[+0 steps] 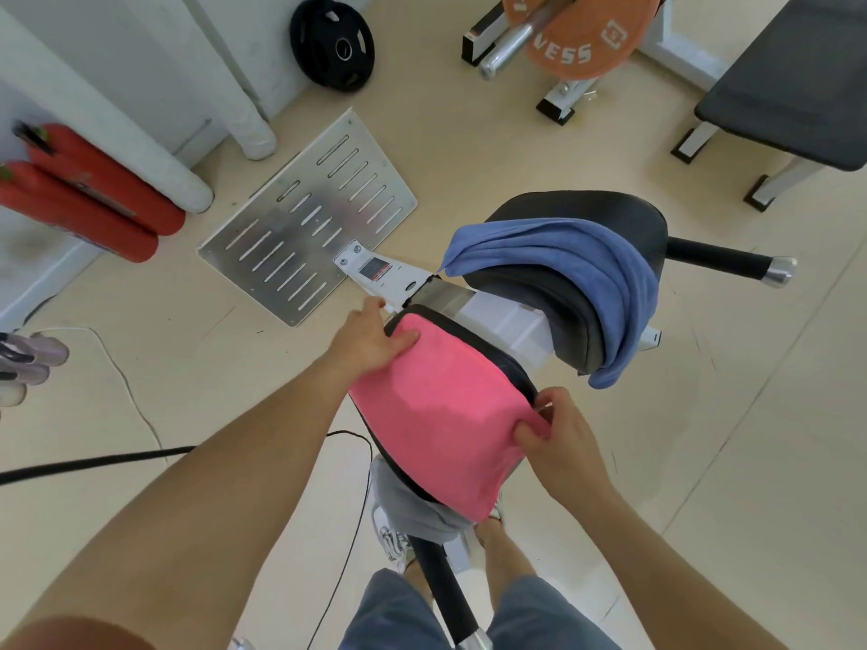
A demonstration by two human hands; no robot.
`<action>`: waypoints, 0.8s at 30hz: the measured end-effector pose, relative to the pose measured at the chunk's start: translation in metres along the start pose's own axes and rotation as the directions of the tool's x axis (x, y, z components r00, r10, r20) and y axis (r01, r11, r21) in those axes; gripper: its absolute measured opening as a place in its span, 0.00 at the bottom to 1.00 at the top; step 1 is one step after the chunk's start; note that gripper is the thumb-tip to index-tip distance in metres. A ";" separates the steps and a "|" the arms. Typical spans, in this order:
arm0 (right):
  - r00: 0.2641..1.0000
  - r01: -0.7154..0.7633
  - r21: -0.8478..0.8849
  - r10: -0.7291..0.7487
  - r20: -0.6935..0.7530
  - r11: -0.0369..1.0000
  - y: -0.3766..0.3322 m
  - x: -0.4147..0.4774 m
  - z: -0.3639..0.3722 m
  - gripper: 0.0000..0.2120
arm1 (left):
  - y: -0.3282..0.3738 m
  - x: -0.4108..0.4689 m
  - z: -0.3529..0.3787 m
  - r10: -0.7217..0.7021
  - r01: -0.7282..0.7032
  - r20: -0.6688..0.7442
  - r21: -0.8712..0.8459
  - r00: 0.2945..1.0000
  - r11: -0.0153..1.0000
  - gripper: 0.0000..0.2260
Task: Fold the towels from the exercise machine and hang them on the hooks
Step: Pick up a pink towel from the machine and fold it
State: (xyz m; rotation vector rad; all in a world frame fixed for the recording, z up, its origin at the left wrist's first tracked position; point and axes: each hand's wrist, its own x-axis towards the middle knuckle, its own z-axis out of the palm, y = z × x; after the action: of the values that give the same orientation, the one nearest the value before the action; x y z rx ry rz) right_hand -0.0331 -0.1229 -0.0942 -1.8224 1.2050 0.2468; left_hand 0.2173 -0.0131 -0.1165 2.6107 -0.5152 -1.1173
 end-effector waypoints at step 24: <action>0.960 0.027 0.437 0.099 -0.262 0.899 -0.012 -0.024 -0.024 0.09 | -0.045 -0.055 -0.009 -0.184 0.133 0.004 -0.707 0.983 0.695 0.18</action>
State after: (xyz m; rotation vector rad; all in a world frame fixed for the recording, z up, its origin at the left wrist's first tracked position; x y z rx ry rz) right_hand -0.0421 -0.1249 -0.0599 -1.4669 1.3605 -0.2582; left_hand 0.1984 0.0514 -0.0920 2.0067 0.1623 -1.0009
